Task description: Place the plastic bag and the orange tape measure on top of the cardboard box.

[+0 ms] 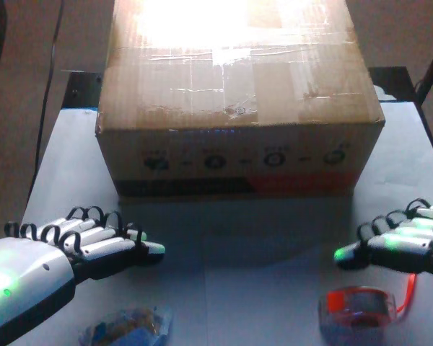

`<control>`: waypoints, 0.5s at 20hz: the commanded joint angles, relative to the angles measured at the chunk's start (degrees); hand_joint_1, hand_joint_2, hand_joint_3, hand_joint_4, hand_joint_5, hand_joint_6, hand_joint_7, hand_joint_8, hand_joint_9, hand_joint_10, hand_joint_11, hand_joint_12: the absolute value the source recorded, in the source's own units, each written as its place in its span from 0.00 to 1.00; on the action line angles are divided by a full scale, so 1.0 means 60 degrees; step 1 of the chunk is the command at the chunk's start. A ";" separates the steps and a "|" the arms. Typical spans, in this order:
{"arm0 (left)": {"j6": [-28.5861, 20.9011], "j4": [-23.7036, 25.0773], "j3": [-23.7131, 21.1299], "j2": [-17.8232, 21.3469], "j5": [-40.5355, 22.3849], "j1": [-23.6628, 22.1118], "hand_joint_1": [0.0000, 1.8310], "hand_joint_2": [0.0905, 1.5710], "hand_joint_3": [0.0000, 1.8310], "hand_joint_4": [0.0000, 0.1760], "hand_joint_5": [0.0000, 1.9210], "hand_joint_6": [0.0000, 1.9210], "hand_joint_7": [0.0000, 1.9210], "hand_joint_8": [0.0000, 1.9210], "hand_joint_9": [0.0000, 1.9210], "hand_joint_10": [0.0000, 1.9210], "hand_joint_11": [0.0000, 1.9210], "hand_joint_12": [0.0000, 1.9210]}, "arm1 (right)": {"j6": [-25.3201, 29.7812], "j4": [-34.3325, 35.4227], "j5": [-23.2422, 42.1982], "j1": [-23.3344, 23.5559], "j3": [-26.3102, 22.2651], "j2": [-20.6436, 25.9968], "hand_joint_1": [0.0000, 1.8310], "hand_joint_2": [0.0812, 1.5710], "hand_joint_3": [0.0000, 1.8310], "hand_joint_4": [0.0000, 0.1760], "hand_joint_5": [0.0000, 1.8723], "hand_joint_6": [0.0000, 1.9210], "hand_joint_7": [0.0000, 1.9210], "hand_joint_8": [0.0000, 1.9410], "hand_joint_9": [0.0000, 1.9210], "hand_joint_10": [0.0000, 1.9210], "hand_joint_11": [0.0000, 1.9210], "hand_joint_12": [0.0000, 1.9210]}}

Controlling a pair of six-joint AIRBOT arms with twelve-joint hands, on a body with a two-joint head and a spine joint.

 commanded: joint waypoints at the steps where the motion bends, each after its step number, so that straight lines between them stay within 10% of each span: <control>1: -0.0047 0.0175 -0.0013 -0.0006 0.0997 -0.0043 0.39 0.56 0.00 0.00 0.17 0.01 0.12 0.04 0.00 0.35 0.00 0.64 | 0.0060 -0.0272 -0.1030 0.0117 -0.0026 0.0023 0.40 0.48 0.00 0.00 0.29 0.04 0.28 0.03 0.21 0.26 0.07 0.70; 3: -0.0047 0.0210 -0.0034 0.0001 0.1071 -0.0043 0.37 0.55 0.00 0.00 0.19 0.01 0.14 0.03 0.00 0.40 0.00 0.67 | 0.0058 -0.0250 -0.1007 0.0117 0.0000 0.0042 0.38 0.49 0.00 0.00 0.27 0.02 0.27 0.01 0.18 0.26 0.02 0.73; 4: -0.0046 0.0222 -0.0040 -0.0005 0.1100 -0.0044 0.33 0.59 0.00 0.14 0.12 0.00 0.09 0.00 0.00 0.26 0.00 0.53 | 0.0056 -0.0225 -0.0984 0.0116 0.0012 0.0039 0.37 0.49 0.00 0.00 0.26 0.01 0.25 0.00 0.15 0.28 0.00 0.74; 5: -0.0012 0.0213 -0.0027 -0.0049 0.1102 -0.0047 0.32 0.61 0.00 0.53 0.10 0.00 0.06 0.00 0.00 0.18 0.00 0.41 | 0.0020 -0.0143 -0.0976 0.0116 0.0044 0.0016 0.37 0.50 0.00 0.00 0.25 0.01 0.23 0.00 0.12 0.28 0.00 0.71; 7: 0.0104 0.0064 0.0057 -0.0247 0.0952 -0.0047 0.37 0.60 0.00 0.07 0.14 0.01 0.10 0.01 0.00 0.30 0.00 0.60 | -0.0300 0.0092 -0.0977 0.0135 0.0061 0.0013 0.38 0.51 0.00 0.00 0.23 0.00 0.20 0.00 0.06 0.35 0.00 0.73; 10: 0.0163 -0.0042 0.0137 -0.0375 0.0788 -0.0049 0.35 0.61 0.00 0.00 0.14 0.00 0.11 0.00 0.00 0.31 0.00 0.57 | -0.0720 0.0266 -0.0975 0.0249 0.0130 0.0000 0.38 0.50 0.00 0.00 0.25 0.01 0.23 0.01 0.07 0.37 0.00 0.75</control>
